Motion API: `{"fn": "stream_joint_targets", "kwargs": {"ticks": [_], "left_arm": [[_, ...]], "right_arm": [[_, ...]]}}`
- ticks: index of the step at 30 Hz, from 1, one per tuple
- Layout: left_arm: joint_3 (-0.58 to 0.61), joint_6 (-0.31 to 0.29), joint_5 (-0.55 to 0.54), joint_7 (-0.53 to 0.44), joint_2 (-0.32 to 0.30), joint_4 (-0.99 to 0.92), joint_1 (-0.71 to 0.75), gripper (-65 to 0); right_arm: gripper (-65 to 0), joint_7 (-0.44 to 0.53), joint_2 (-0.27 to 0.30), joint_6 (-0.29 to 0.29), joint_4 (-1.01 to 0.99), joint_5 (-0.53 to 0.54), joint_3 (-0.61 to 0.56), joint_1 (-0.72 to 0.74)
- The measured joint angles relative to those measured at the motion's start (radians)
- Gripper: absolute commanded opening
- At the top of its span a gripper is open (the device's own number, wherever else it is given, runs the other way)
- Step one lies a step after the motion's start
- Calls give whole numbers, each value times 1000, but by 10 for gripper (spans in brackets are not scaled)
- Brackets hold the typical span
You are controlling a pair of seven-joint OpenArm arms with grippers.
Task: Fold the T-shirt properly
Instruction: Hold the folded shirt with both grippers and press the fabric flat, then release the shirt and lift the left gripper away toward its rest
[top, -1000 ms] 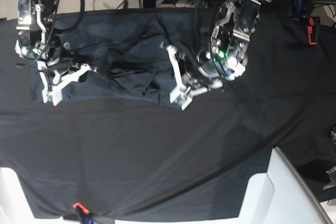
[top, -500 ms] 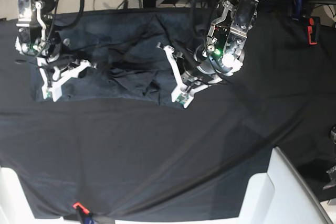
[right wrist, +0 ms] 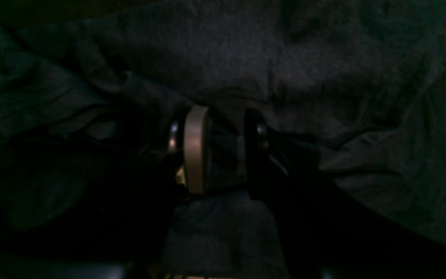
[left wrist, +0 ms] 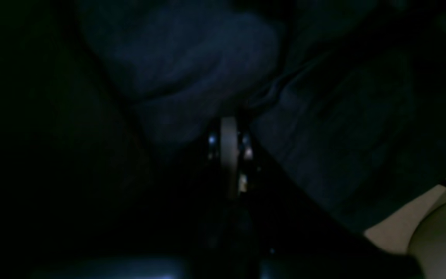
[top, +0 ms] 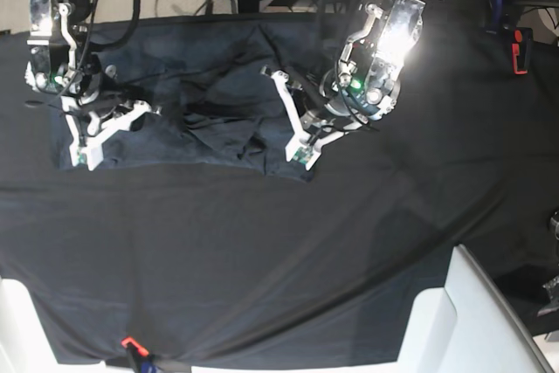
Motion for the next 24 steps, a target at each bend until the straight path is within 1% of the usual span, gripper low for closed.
{"fn": "stream_joint_targets", "kwargs": {"ticks": [2, 4, 7, 15, 18, 24], "left_arm": [[19, 0, 4, 0, -2, 0, 0, -650], [71, 1, 8, 1, -8, 0, -3, -650], [146, -3, -3, 0, 0, -3, -4, -650], [297, -3, -2, 0, 0, -4, -13, -650], [333, -3, -3, 0, 2, -4, -12, -650], [442, -3, 0, 0, 0, -4, -15, -650]], "right_arm": [[-504, 0, 0, 0, 0, 0, 0, 2], [-504, 1, 0, 0, 0, 0, 0, 2], [-504, 0, 0, 0, 0, 0, 0, 2], [-504, 0, 0, 0, 0, 0, 0, 2], [-504, 0, 0, 0, 0, 0, 0, 2], [-504, 0, 0, 0, 0, 0, 0, 2]]}}
